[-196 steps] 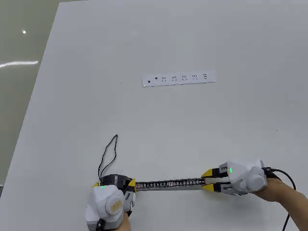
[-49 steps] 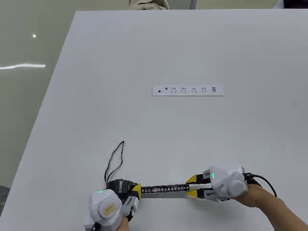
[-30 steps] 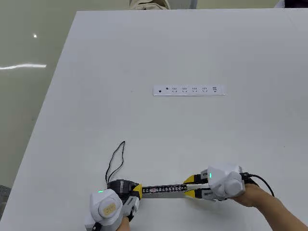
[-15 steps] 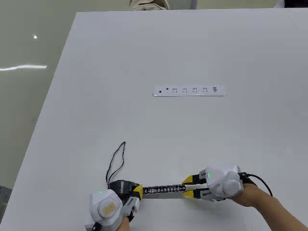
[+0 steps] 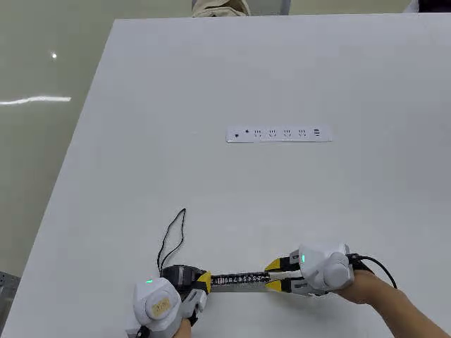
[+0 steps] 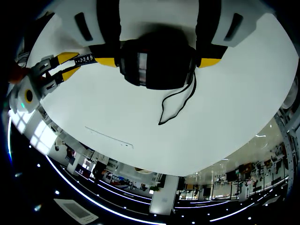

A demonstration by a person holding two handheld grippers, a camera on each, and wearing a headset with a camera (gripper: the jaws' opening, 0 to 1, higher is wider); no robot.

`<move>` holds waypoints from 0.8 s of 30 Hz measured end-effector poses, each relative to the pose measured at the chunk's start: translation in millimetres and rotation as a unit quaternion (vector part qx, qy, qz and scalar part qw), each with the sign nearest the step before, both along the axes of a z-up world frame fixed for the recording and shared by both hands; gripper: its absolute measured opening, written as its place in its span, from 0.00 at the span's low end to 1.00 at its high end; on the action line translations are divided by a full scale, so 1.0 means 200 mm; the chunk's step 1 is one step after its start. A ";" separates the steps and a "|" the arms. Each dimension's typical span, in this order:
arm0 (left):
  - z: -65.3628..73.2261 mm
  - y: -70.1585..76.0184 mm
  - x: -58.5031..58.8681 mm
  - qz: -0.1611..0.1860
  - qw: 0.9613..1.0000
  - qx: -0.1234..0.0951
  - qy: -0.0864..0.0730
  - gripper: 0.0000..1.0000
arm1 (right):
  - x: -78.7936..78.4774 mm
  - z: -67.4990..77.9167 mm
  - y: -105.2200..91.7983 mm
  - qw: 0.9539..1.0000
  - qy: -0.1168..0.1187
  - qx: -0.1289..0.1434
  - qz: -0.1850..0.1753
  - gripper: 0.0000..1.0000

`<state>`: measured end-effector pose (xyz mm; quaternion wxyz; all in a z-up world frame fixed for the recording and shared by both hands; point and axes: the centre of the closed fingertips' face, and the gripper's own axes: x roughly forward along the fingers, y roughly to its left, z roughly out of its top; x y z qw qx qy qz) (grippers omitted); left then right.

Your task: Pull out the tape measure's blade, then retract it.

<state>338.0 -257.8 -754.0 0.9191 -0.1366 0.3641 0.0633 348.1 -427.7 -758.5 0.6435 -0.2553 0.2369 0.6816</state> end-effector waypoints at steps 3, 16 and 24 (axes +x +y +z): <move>0.00 0.00 0.00 0.001 1.000 -0.001 -0.001 0.62 | 0.00 0.00 0.01 1.000 0.000 0.001 0.000 0.12; 0.00 0.00 0.00 -0.002 1.000 -0.004 -0.001 0.62 | -0.01 0.00 0.05 1.000 0.002 0.005 0.004 0.12; 0.00 0.00 0.00 -0.003 1.000 -0.004 -0.002 0.62 | -0.01 0.00 0.08 1.000 0.003 0.007 0.005 0.12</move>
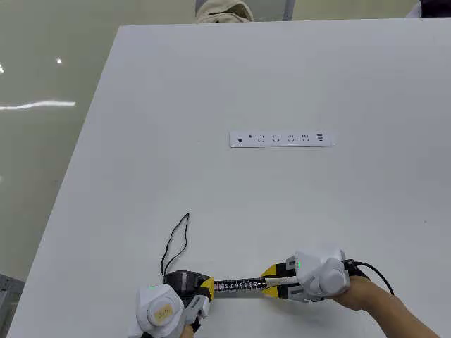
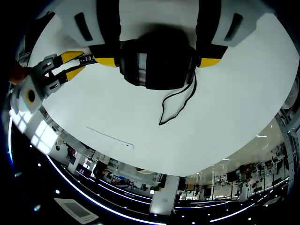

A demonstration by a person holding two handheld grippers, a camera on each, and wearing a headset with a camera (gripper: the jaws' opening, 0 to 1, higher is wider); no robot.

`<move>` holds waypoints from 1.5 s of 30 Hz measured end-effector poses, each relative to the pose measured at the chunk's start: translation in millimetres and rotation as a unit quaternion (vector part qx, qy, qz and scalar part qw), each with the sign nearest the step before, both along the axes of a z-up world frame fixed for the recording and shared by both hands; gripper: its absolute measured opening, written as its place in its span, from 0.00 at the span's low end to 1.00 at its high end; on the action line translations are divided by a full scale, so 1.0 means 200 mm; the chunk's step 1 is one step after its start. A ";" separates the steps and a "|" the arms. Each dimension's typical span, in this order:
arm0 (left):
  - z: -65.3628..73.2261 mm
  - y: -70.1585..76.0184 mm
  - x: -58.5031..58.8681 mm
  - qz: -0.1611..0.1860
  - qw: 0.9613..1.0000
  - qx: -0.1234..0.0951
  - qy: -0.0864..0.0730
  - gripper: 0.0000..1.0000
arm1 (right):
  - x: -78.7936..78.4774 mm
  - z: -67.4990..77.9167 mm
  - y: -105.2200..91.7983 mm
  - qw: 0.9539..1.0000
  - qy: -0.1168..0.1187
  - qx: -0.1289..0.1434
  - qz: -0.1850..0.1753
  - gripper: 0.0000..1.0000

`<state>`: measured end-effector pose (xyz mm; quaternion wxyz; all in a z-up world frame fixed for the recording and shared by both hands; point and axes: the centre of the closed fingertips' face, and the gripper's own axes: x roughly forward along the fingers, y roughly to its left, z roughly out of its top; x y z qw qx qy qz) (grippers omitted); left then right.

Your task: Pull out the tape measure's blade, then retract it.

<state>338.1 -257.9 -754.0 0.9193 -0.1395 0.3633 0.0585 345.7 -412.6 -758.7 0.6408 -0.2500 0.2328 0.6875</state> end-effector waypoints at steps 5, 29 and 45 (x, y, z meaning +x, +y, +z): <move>0.00 0.00 0.00 0.001 1.000 -0.001 0.000 0.62 | 0.00 0.00 0.01 1.000 0.000 0.001 0.001 0.12; 0.00 0.00 0.00 0.005 1.000 -0.011 -0.003 0.62 | 0.00 0.00 0.07 1.000 0.002 0.004 0.005 0.12; -0.01 0.00 0.00 0.005 1.000 -0.015 -0.003 0.61 | -0.01 0.00 0.10 1.000 0.004 0.007 0.008 0.12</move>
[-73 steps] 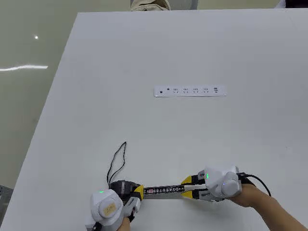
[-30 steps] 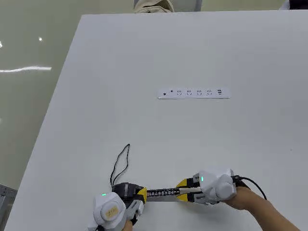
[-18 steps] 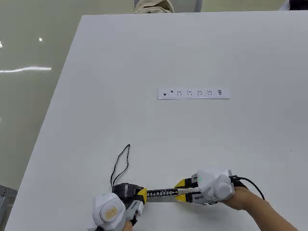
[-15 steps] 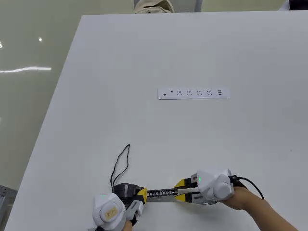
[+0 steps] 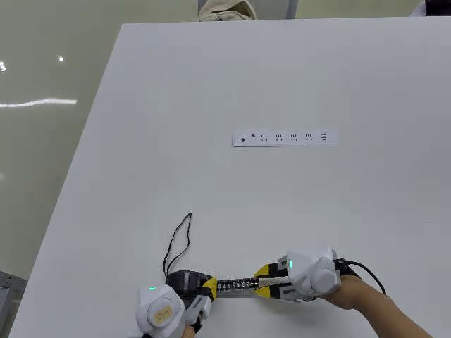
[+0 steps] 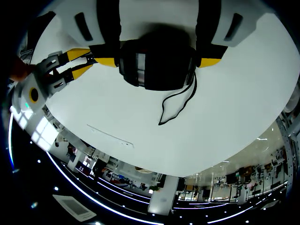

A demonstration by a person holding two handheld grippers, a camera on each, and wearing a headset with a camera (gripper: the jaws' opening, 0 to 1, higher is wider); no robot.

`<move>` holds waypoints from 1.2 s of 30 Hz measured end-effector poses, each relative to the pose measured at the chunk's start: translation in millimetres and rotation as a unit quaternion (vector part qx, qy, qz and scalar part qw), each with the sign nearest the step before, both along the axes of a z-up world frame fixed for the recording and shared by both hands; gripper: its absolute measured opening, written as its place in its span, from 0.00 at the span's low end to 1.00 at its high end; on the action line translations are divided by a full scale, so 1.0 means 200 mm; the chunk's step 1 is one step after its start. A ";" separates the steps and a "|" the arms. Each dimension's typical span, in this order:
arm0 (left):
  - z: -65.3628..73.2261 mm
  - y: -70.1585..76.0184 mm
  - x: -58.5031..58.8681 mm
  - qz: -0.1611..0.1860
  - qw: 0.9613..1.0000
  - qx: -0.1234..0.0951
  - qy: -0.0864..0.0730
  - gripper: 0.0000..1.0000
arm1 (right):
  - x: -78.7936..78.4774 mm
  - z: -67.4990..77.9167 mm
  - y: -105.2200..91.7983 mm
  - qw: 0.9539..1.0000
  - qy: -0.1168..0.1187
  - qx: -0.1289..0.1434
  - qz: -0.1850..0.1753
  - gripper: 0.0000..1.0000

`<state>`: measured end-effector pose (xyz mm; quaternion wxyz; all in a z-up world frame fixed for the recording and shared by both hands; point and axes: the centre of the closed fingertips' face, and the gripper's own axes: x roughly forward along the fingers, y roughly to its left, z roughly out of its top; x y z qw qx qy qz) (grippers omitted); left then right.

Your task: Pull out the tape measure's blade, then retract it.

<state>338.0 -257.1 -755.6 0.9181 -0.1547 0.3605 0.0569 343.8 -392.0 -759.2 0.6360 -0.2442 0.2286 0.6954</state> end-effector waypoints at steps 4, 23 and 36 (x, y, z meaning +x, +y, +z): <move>0.00 0.00 0.00 0.001 1.000 -0.002 -0.001 0.61 | 0.00 0.00 0.01 1.000 0.000 0.001 0.001 0.12; 0.00 0.00 0.00 0.002 1.000 -0.010 -0.001 0.61 | 0.00 0.00 0.06 1.000 0.004 0.006 0.003 0.12; 0.01 0.00 0.00 0.003 1.000 -0.015 -0.002 0.61 | -0.01 0.00 0.10 1.000 0.008 0.010 0.005 0.12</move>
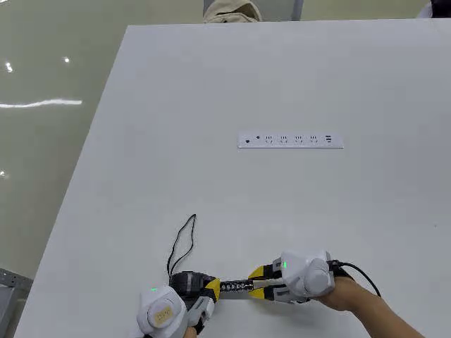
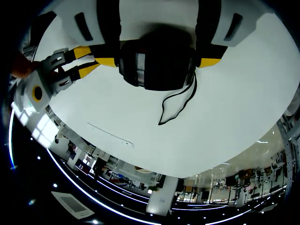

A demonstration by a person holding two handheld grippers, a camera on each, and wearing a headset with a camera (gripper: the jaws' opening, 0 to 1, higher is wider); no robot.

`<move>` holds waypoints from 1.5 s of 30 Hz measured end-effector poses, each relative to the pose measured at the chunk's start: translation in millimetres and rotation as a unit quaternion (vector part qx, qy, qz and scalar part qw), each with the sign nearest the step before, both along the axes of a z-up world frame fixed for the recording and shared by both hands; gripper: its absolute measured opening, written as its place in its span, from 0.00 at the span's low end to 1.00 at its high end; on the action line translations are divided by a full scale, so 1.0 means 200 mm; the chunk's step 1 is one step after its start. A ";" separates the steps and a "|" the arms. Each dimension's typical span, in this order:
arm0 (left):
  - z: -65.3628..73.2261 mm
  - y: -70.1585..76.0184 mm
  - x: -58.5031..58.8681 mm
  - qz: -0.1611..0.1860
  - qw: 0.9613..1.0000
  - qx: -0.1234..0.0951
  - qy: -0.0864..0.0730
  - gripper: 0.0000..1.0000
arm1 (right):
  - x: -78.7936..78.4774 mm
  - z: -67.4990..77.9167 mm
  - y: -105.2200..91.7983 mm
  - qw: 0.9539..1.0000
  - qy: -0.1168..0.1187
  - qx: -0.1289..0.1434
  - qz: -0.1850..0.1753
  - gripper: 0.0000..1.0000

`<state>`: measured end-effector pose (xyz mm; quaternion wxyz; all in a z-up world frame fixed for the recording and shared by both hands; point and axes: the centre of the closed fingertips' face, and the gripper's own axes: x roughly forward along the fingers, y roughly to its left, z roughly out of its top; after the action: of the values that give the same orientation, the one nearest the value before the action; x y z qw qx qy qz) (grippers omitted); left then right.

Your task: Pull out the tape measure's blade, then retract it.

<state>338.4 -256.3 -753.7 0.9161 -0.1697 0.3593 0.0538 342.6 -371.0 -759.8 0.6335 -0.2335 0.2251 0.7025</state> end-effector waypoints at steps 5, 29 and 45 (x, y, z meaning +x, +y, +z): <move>0.00 0.00 0.00 0.001 1.000 -0.001 -0.001 0.61 | 0.00 0.00 0.01 1.000 0.001 0.001 0.001 0.12; 0.00 0.00 0.00 0.000 1.000 -0.006 0.000 0.61 | -0.01 0.00 0.06 1.000 0.003 0.006 0.003 0.12; 0.00 0.00 0.00 0.000 1.000 -0.011 0.000 0.61 | -0.01 0.00 0.10 1.000 0.005 0.009 0.007 0.12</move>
<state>337.5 -255.8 -752.9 0.9142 -0.1801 0.3596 0.0497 339.7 -351.6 -760.4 0.6295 -0.2256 0.2205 0.7101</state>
